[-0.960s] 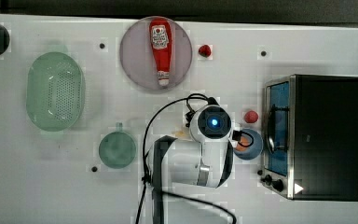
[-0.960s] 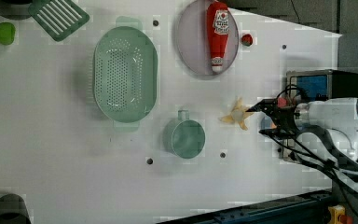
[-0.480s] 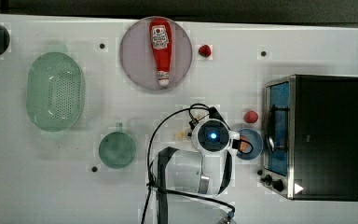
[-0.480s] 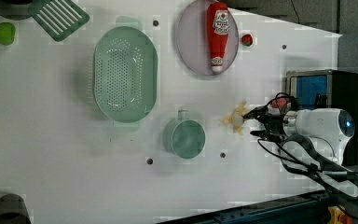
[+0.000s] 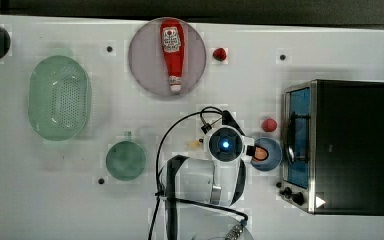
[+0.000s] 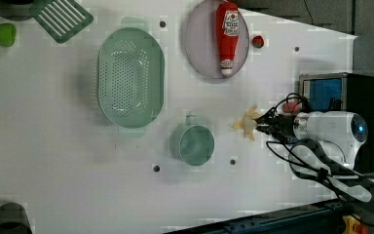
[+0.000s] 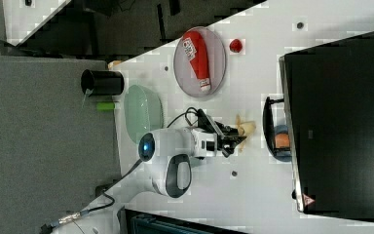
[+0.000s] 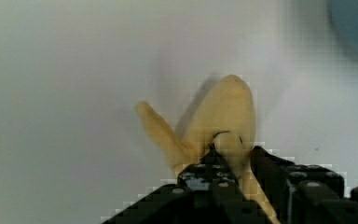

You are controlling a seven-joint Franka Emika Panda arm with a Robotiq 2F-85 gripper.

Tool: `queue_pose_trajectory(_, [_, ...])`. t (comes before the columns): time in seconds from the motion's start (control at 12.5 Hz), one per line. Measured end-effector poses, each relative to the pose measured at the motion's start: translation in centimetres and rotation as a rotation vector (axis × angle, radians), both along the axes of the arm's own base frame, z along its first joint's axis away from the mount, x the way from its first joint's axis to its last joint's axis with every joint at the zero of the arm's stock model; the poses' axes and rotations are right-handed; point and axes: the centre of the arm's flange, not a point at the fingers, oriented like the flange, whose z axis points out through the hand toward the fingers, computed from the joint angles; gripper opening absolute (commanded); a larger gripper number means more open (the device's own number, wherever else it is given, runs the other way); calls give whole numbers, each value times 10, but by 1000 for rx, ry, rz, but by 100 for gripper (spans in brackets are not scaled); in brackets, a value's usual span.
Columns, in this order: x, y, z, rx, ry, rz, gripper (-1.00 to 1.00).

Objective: Pick banana from table and place on oven.

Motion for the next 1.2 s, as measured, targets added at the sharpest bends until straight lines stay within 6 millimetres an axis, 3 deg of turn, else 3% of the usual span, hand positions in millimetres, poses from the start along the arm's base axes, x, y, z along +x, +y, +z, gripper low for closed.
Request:
queue_pose_trajectory(0.24, [0, 7, 5, 6, -1, 11, -49])
queue_pose_trajectory(0.4, [3, 8, 30, 3, 3, 27, -49])
queue_pose_trajectory(0.48, [2, 6, 53, 6, 36, 25, -49])
queue_pose_trajectory(0.56, [7, 5, 88, 11, 42, 23, -49])
queue_pose_trajectory(0.88, [44, 2, 280, 36, -80, 4, -49])
queue_pose_trajectory(0.96, [48, -3, 320, 37, -110, 5, -49])
queue_pose_trajectory(1.04, [45, -9, 350, 38, -119, 4, -49])
queue_pose_trajectory(1.2, [37, -32, 389, 49, -155, 25, -49])
